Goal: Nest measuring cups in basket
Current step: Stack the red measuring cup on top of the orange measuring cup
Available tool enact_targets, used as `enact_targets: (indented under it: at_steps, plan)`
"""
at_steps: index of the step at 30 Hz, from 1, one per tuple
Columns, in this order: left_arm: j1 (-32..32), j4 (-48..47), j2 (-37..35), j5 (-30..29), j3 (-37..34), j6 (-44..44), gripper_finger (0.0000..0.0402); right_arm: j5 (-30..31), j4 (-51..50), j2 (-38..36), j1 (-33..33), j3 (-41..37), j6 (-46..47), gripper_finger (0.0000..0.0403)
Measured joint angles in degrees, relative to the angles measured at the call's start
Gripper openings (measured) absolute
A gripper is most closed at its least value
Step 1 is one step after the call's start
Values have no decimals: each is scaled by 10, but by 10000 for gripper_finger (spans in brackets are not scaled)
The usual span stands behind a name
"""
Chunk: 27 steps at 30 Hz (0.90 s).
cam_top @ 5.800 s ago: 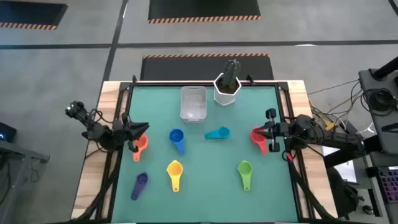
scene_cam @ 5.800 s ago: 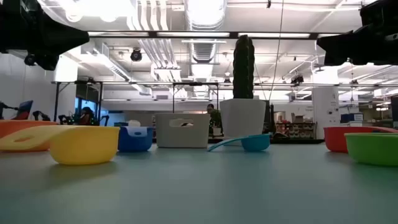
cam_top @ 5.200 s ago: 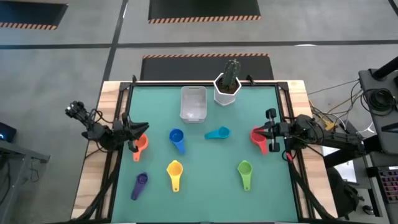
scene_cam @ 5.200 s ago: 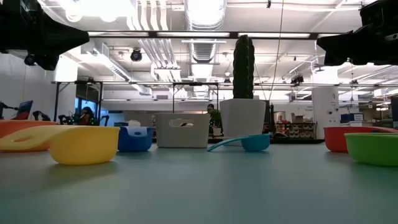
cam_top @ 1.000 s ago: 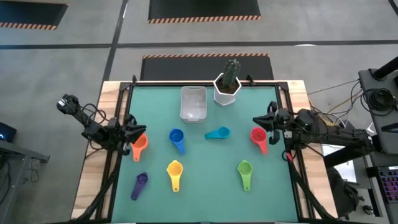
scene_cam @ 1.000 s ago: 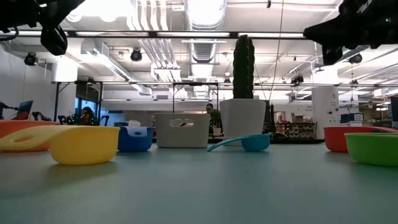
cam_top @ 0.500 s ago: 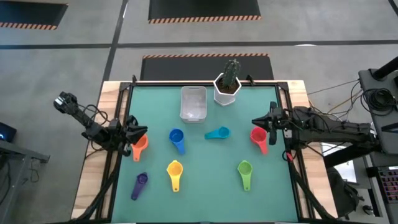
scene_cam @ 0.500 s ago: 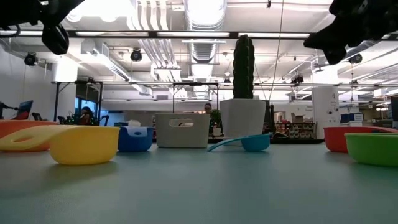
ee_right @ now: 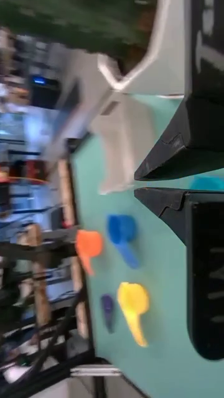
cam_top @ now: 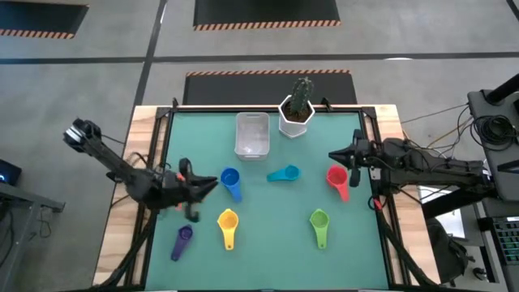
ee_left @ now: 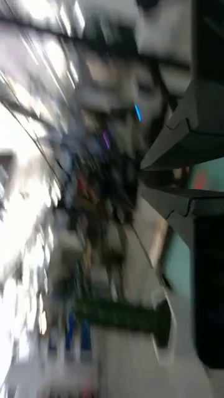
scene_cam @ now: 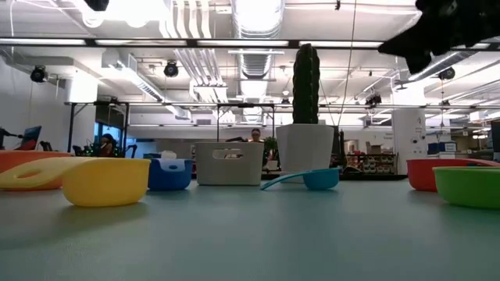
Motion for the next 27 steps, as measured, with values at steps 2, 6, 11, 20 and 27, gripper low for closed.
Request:
enact_targets:
  at_steps: [2,6,11,20,27]
  plan:
    - [11,-32,51,-37,47,23,38,-3,37,0,0,0,-22,18]
    - [42,-121,129,-22,136,32,38,-5,106,0,0,0,-68,18]
    - [94,-260,191,65,237,-2,38,-15,178,-1,0,0,-95,18]
    - [204,-301,301,240,318,-21,38,-122,210,-9,0,-1,-109,18]
    - [276,-172,412,372,339,-32,38,-160,238,-52,0,-25,-110,18]
